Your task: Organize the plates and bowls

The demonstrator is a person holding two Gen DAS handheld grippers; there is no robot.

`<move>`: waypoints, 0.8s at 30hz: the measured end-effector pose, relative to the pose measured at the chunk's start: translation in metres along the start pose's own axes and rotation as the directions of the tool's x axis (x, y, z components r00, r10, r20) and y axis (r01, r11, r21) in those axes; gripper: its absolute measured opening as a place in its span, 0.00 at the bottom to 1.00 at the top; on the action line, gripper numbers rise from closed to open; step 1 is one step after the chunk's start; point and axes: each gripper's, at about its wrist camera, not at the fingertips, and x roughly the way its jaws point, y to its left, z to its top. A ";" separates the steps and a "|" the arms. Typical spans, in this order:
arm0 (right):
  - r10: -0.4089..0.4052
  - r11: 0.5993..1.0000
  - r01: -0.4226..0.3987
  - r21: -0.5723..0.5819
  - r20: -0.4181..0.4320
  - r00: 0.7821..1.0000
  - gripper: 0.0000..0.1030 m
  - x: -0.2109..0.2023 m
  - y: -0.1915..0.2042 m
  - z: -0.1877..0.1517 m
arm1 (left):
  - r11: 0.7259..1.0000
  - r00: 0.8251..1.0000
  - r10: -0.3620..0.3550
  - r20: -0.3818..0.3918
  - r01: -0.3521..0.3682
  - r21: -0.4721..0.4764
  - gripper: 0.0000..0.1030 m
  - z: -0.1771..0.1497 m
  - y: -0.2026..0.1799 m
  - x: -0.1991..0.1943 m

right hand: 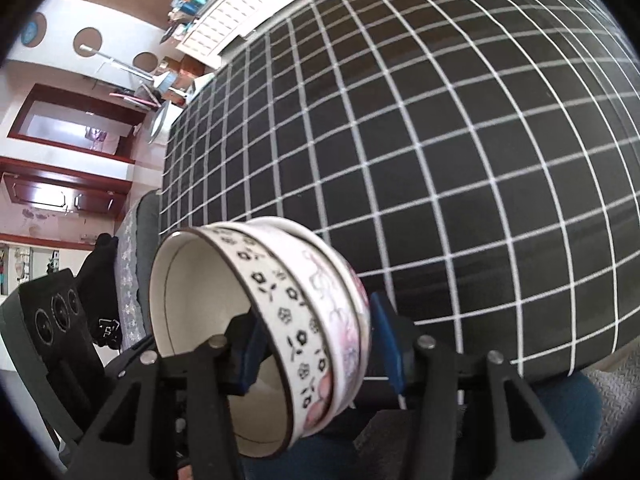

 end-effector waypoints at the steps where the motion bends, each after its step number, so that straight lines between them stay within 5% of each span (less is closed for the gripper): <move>1: -0.001 1.000 0.000 -0.011 -0.007 1.000 0.52 0.002 0.007 0.002 | 1.000 1.000 0.002 0.005 -0.002 -0.009 0.52 0.002 0.004 -0.006; 10: 0.019 0.993 -0.024 -0.112 -0.042 0.999 0.52 0.026 0.067 0.015 | 0.995 0.997 0.042 0.061 -0.037 -0.088 0.52 0.013 0.056 -0.054; 24: -0.014 0.984 -0.010 -0.175 -0.133 0.991 0.52 0.097 0.112 0.022 | 0.977 0.997 0.074 0.037 -0.066 -0.202 0.52 -0.003 0.134 -0.049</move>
